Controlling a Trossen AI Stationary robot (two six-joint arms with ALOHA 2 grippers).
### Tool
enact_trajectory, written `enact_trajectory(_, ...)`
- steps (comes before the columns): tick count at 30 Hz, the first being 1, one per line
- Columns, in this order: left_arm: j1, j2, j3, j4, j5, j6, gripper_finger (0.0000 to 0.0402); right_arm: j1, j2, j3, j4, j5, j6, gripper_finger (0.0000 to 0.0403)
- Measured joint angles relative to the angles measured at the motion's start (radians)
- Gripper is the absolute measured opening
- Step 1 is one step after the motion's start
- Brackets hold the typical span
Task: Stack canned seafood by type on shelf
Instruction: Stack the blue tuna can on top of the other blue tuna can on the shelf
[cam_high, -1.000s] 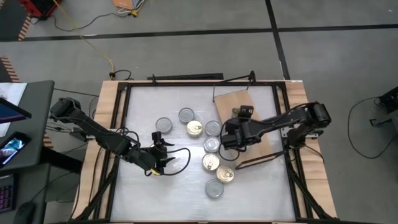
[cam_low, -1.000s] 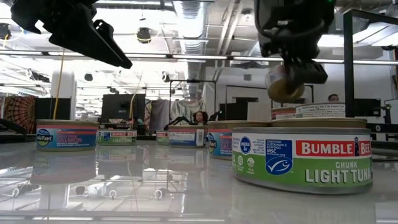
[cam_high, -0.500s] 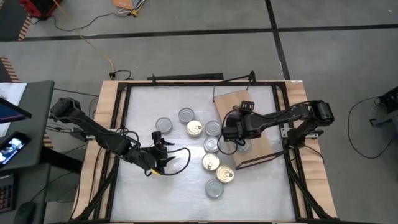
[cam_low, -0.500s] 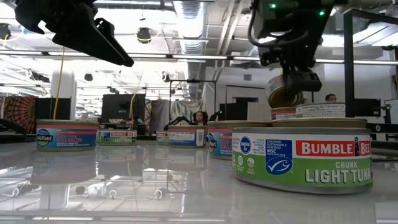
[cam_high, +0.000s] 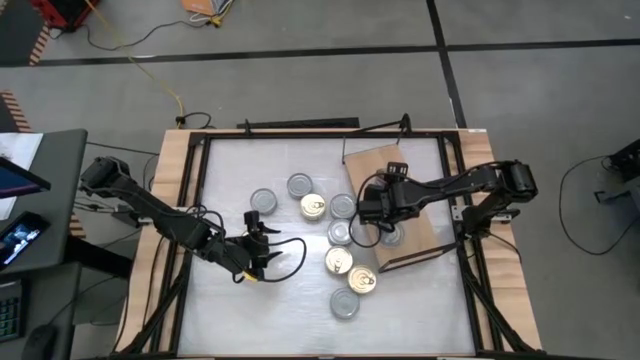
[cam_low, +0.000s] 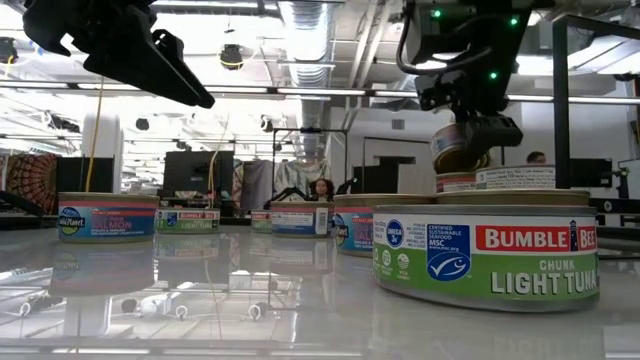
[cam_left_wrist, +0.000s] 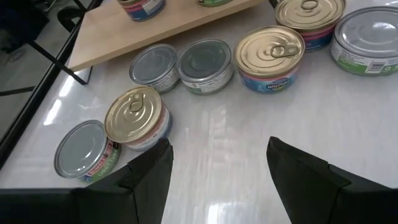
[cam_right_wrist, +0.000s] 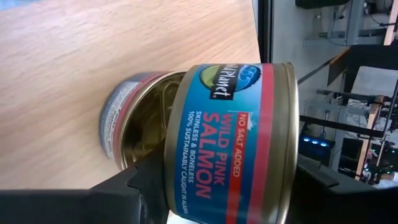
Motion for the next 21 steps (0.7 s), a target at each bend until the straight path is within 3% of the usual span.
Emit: enact_trajectory(21, 0.0, 0.0, 0.0, 0.0, 0.014, 0.0, 0.0249, 0.032, 0.0, 0.064, -0.092, -0.086, 0.02, 0.0256)
